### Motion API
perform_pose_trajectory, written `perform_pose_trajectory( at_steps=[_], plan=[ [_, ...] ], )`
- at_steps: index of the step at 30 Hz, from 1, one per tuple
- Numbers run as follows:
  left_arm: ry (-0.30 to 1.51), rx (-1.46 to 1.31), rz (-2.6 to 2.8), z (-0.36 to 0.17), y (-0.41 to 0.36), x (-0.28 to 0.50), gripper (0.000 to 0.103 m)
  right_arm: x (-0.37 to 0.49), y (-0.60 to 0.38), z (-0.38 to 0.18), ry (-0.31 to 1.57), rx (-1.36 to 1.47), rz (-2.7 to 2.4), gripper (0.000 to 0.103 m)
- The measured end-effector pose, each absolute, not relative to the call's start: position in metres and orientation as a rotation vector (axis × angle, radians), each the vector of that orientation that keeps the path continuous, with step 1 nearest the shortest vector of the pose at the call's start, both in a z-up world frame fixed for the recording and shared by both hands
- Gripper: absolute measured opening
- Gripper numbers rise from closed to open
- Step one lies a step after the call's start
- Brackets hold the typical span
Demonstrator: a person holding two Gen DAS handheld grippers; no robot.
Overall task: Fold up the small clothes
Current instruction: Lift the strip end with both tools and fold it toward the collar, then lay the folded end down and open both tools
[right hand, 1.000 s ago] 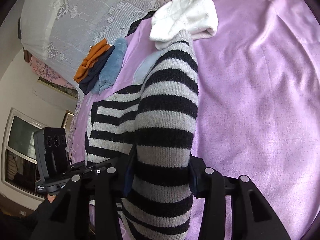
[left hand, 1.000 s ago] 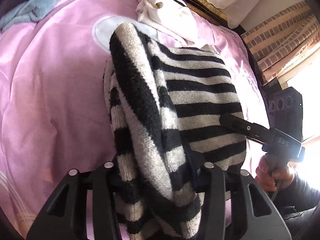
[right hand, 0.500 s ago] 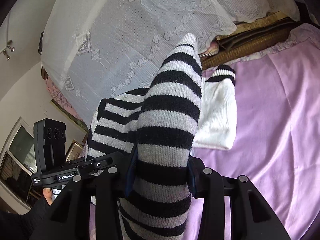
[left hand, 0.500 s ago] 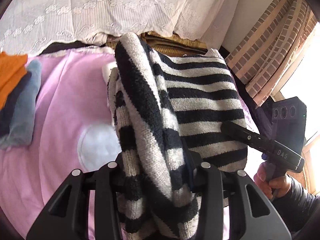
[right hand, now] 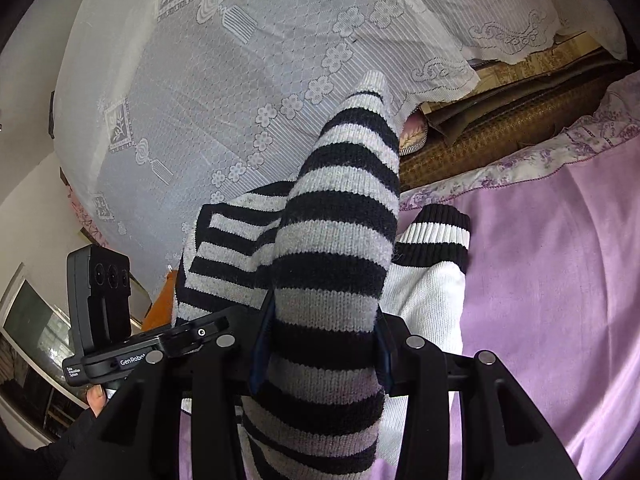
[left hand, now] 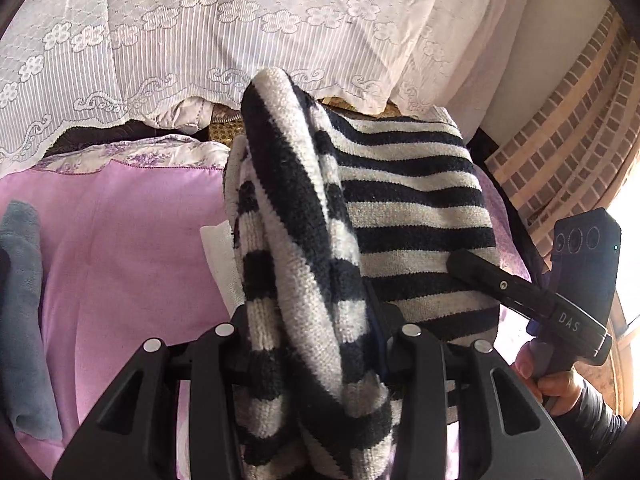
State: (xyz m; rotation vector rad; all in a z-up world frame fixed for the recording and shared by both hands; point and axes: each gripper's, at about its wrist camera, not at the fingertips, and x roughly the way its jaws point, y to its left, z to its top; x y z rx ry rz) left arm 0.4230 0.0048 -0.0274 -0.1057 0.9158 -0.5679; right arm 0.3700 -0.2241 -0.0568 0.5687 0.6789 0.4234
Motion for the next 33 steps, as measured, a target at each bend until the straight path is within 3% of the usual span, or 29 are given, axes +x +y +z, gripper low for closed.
perform_pose_trajectory(
  at_steps=[10,13,15,23,26,28,33],
  plan=[
    [1.003,-0.1,-0.531,-0.091,0.005,0.448,0.043,0.401,-0.224,-0.119,0.789,0.596,0.383,0.043],
    [0.997,-0.093,-0.528,-0.097,0.006,0.451,0.055,0.403,-0.228,-0.129,0.784,0.605,0.368,0.047],
    [0.99,-0.074,-0.493,-0.102,0.007,0.452,0.071,0.406,-0.229,-0.132,0.794,0.608,0.366,0.048],
    [0.963,-0.132,-0.483,-0.084,0.023,0.441,0.069,0.401,-0.235,-0.122,0.796,0.608,0.329,0.054],
    [0.895,-0.129,-0.458,-0.058,0.036,0.429,0.069,0.39,-0.239,-0.102,0.736,0.575,0.299,0.048],
    [0.865,-0.123,-0.419,-0.047,0.045,0.426,0.07,0.382,-0.238,-0.084,0.684,0.534,0.289,0.038],
    [0.905,-0.071,-0.331,-0.058,0.045,0.435,0.07,0.384,-0.213,-0.06,0.652,0.38,0.3,0.029]
  ],
)
